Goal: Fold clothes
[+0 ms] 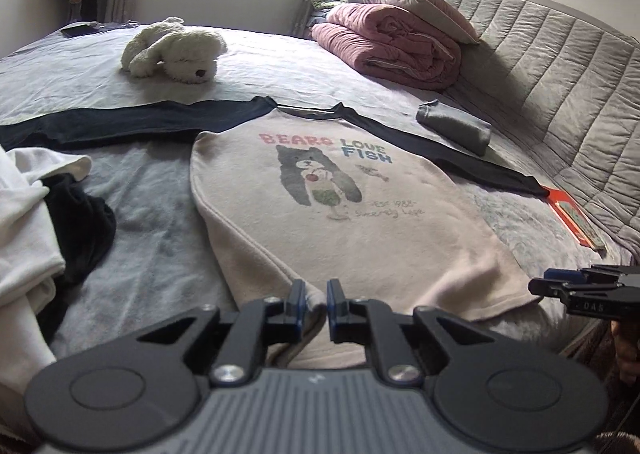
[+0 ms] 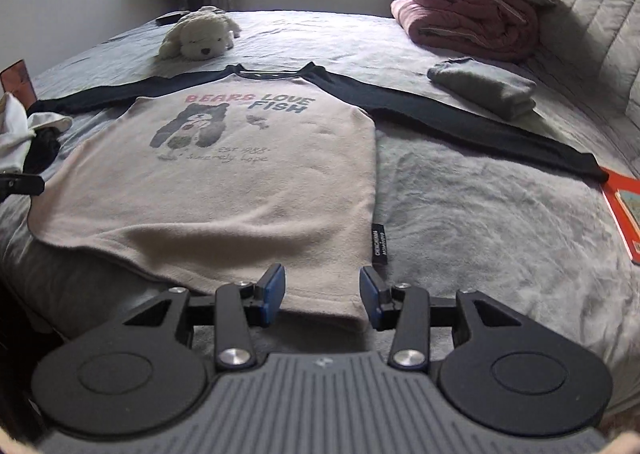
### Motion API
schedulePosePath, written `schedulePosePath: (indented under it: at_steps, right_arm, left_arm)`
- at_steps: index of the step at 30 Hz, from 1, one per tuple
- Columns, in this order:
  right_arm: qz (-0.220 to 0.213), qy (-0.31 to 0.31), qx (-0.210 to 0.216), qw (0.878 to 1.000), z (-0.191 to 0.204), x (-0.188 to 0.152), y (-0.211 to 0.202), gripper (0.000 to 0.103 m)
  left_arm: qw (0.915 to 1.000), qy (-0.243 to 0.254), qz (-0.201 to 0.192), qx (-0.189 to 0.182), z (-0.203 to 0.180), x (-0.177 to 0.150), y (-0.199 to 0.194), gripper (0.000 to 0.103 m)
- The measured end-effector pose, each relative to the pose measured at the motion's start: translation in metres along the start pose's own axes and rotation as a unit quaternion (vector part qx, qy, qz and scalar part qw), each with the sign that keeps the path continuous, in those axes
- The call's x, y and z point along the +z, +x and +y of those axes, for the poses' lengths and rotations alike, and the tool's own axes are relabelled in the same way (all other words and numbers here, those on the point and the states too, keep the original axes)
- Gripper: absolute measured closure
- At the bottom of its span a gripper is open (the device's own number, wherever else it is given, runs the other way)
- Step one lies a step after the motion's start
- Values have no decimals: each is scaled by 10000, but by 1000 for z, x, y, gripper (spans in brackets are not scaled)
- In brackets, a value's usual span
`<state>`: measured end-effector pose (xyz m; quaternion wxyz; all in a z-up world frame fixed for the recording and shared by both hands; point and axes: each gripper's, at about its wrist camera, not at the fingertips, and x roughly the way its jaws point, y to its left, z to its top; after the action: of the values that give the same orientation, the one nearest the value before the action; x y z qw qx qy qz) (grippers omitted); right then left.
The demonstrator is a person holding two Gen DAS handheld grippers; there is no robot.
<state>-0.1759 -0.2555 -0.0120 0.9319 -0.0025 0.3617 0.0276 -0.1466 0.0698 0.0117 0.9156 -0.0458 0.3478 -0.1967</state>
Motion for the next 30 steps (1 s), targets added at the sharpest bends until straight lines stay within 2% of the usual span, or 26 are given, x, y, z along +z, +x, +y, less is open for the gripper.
schedulePosePath:
  at_steps: [2,4,6,9,11,14,15,18,19,20,25,30]
  right_arm:
    - [118,419,21,9991,-11,-1,7,59]
    - [225,733,79,9970,-18,-3,12,59]
    - [293,850,104,9959,-20,-7,15,59]
    - [320,875,126,9956,-20,-10,16,59]
    - [306,909,191,9952,-20,-10,16,59]
    - [302,1078,299,9933,-23,-10,18,60]
    - [299,1151,313,9924,-24,-10,19,63]
    - [296,1267,259,9912,-25,-13,23,77]
    - [281,1209,181,9921,-24,-13,24,88]
    - [255,1199,150,9923,-23,-13,23,93]
    - [-184,1178,-248,9926,-28,-10,-3,94]
    - [250,928,-436,9944,-25,-19,11,95]
  left_arm:
    - [9996,170,-86,198,-9,1,0,93]
    - [9991,127,-71,409,-7,1,-1,93]
    - [9975,-118,99,687,4,-3,-1,93]
    - [9906,-745,300,1110,33,-15,-8,93]
    - [9864,-1199,334,1071,50,-21,-13,90]
    - [9821,-1630,312,891,64,-24,-16,74]
    - [9810,-1706,295,873,66,-25,-16,74]
    - [9812,-1652,404,914,63,-28,-8,76]
    - [9819,-1567,397,983,60,-30,-6,81]
    - [9826,-1483,390,1051,56,-31,-4,96]
    - [9832,-1160,215,1396,47,-31,-15,96]
    - [9828,-1133,472,1380,54,-38,-4,95]
